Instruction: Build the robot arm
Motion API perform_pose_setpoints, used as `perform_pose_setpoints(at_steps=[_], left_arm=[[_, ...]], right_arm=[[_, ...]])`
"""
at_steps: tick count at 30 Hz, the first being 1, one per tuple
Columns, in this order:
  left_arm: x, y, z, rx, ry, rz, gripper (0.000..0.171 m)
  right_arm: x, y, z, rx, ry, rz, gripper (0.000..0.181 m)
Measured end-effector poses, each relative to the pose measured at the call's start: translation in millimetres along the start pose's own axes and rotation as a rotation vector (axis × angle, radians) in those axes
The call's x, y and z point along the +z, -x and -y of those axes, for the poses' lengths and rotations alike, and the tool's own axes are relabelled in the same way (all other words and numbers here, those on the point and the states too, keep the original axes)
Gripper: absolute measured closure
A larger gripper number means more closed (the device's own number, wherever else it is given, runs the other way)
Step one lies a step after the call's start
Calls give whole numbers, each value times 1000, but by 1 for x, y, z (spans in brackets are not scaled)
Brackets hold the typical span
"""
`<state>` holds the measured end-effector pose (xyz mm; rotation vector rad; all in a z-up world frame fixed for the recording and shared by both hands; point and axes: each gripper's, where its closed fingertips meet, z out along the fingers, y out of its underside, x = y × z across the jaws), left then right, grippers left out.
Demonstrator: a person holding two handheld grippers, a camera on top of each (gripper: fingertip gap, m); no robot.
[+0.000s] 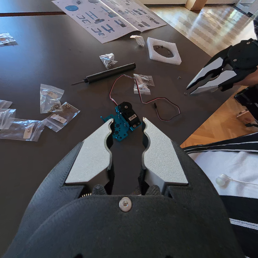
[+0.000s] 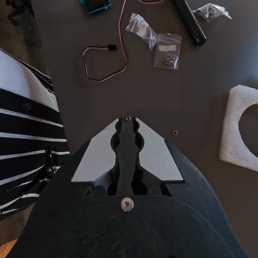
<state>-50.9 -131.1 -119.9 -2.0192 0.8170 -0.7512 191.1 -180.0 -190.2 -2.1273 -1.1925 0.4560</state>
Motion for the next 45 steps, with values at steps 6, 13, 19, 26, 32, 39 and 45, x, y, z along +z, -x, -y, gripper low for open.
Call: perform_pose_setpoints(at_steps=[6,13,19,26,32,39,45], left_arm=[[-4,-6,-7,-40,0,36,136],[-8,-15,-19,-90,5,101,138],[-3,-38,-26,-209,-52,90,139],[32,-104,5,-353,-211,-169,146],[44,-131,39,-477,-352,-412,159],[49,-128,46,-533,-378,-423,159],[61,-132,46,-569,-353,-461,169]], right_arm=[[8,-2,-5,-21,0,68,165],[10,-2,-3,-108,-32,114,175],[7,8,40,-228,-187,118,175],[4,50,122,-503,-433,124,176],[-9,69,143,-624,-516,147,176],[-12,67,145,-687,-511,128,176],[-8,61,144,-736,-499,115,176]])
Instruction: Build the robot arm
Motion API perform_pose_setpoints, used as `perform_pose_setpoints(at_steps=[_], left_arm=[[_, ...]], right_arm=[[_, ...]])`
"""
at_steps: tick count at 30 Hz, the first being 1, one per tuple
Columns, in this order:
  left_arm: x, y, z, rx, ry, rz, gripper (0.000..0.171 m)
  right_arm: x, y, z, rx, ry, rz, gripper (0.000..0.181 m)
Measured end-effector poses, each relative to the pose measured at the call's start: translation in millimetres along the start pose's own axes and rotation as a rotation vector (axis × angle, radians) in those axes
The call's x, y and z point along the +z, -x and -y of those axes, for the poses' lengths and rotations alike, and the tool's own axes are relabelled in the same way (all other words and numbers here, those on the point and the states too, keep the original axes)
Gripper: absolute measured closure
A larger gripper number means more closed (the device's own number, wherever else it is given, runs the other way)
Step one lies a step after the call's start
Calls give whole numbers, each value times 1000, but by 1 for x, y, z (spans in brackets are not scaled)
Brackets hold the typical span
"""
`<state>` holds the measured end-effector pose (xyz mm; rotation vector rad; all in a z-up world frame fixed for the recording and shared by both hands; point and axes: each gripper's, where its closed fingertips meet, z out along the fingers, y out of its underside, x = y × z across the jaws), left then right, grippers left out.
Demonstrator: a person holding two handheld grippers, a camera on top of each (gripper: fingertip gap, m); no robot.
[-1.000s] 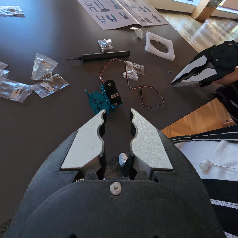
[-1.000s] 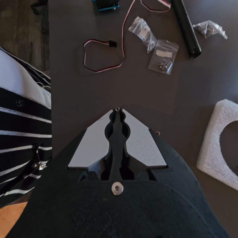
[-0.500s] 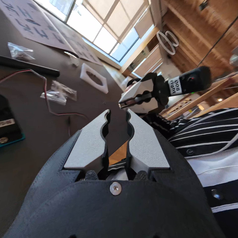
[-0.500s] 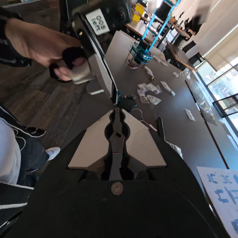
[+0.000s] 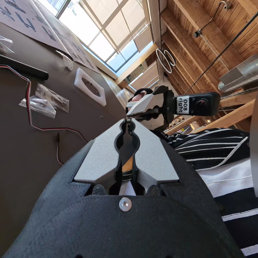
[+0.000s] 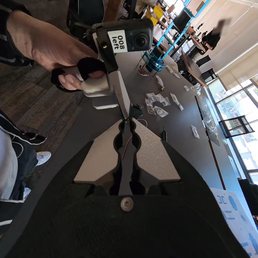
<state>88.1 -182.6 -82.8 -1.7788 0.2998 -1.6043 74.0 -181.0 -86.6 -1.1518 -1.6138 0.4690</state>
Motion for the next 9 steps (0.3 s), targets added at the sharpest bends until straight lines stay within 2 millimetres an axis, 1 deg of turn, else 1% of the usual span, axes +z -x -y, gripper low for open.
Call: perform_pose_setpoints(at_steps=[2,4,5,8,9], left_arm=[[1,0,1,-12,-10,-15,171],[2,-4,3,-35,-23,-58,171],[2,-9,6,-48,-40,-102,171],[-3,-32,16,-121,-108,-290,171],[-4,-38,19,-140,-131,-343,171]], right_arm=[[-1,-1,0,-4,-15,-4,176],[-4,-2,2,5,-46,2,176],[-6,-4,6,10,-86,5,175],[-15,-8,22,67,-244,40,161],[-17,-8,27,98,-282,69,162]])
